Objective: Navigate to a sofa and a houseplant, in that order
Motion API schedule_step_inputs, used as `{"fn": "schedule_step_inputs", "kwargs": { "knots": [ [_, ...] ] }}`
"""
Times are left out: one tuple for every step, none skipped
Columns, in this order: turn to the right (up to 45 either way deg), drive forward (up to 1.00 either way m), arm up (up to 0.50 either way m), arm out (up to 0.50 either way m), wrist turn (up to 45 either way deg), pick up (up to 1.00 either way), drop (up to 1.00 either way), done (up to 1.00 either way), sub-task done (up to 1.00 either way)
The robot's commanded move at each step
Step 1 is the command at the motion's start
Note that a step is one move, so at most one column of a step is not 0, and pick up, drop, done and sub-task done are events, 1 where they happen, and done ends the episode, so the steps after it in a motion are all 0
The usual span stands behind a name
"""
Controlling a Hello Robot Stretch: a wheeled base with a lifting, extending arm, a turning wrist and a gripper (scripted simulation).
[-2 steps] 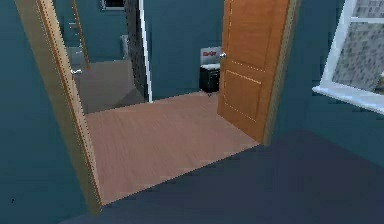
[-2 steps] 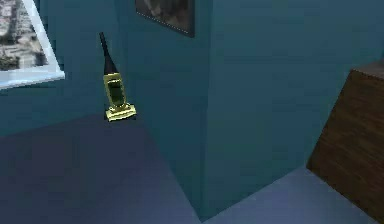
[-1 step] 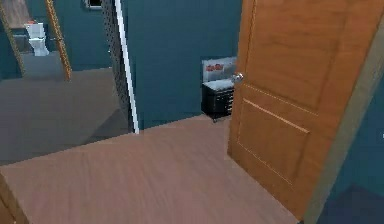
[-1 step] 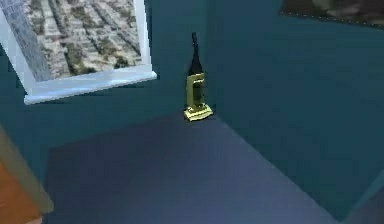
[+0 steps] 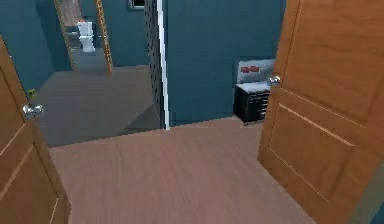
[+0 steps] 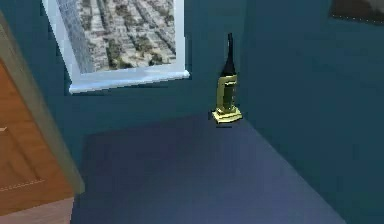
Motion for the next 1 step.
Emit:
{"fn": "schedule_step_inputs", "kwargs": {
  "knots": [
    [0.0, 0.1, 0.0, 0.0, 0.0, 0.0, 0.0, 0.0, 0.0]
  ]
}}
